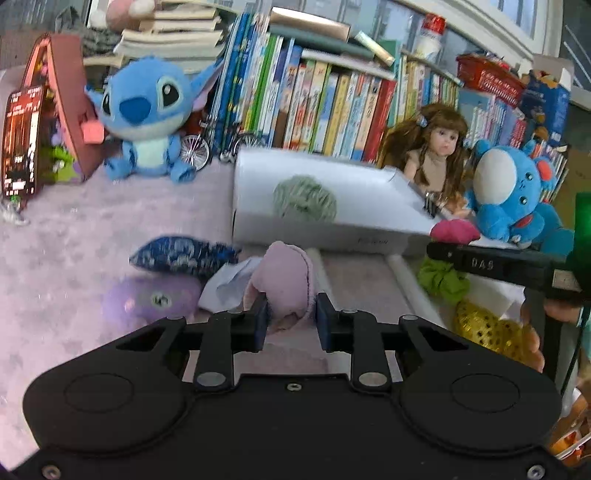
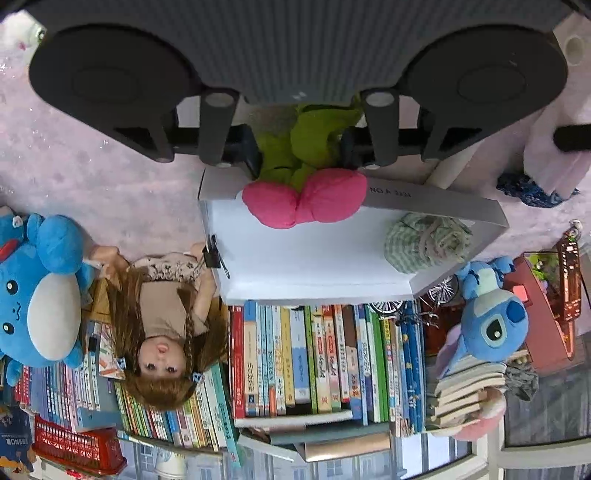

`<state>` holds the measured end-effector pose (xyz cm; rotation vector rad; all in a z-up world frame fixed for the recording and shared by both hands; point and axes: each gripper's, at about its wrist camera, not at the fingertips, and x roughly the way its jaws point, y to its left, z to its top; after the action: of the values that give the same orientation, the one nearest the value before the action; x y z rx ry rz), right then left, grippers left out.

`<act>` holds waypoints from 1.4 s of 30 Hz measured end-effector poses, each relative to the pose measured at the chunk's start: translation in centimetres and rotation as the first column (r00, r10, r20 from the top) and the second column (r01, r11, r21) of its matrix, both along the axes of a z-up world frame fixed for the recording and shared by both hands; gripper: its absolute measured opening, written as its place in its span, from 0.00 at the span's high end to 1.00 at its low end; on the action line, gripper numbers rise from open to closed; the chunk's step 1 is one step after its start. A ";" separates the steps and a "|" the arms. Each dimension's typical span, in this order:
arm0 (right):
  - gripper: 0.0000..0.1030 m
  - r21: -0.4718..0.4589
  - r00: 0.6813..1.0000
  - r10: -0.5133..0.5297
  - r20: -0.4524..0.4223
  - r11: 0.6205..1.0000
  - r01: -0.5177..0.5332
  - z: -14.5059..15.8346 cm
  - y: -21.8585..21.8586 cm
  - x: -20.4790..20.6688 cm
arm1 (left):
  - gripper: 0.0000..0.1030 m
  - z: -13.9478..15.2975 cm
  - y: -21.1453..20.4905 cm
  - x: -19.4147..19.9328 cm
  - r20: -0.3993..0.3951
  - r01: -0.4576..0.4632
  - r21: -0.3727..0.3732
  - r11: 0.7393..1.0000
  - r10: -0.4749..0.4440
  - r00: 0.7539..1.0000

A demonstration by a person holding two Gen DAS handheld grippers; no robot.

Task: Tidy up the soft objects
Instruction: 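Place the pink cloth into the box with the left tool while the right tool drops the scrunchie there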

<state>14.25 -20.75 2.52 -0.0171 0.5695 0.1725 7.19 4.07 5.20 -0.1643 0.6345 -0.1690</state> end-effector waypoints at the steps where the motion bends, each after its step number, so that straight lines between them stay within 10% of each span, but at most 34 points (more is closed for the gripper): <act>1: 0.56 0.003 1.000 0.001 0.005 1.000 -0.001 0.2 0.0 -0.1 | 0.76 0.4 0.0 0.1 0.011 -0.001 -0.003 1.000 0.001 1.000; 24: 0.56 0.227 0.998 -0.054 0.043 0.973 0.043 6.2 -2.3 3.1 | 0.76 6.5 0.4 9.9 0.085 0.016 -0.146 0.989 -0.003 0.996; 42: 0.56 0.351 0.993 -0.064 -0.101 0.931 0.096 4.0 -0.7 11.7 | 0.75 2.7 -5.0 21.9 -0.005 0.045 -0.168 0.985 -0.047 0.999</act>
<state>25.99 -21.42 6.49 0.3678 0.6189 0.1953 29.07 -0.91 7.86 -0.3132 0.6334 -0.2670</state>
